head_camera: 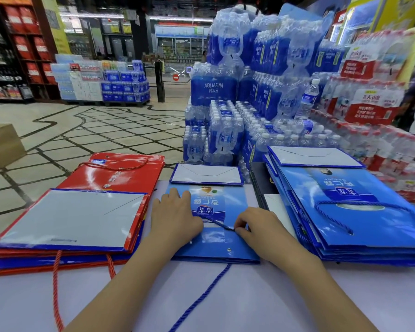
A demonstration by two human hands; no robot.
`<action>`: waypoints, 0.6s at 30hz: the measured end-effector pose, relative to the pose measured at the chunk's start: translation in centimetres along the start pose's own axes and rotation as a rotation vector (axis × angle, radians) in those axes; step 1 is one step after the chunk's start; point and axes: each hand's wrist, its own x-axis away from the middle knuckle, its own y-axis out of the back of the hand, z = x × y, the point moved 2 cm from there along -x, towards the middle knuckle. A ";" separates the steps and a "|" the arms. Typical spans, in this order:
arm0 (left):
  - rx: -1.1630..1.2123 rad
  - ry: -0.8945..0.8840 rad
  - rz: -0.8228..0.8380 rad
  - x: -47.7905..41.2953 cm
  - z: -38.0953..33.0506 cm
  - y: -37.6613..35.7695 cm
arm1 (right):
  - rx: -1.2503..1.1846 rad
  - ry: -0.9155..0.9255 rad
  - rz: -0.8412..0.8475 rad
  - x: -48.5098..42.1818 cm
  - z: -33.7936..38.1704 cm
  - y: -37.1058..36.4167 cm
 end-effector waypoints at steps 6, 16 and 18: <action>0.426 -0.441 0.024 0.8 -1.4 -0.3 | -0.041 -0.052 -0.021 0.2 0.4 0.2; 0.465 -0.498 0.055 0.7 -2.4 -0.8 | -0.133 -0.034 -0.076 0.0 0.2 -0.1; 0.586 -0.453 0.062 0.7 -2.3 -0.5 | -0.149 -0.023 -0.084 0.1 0.3 0.1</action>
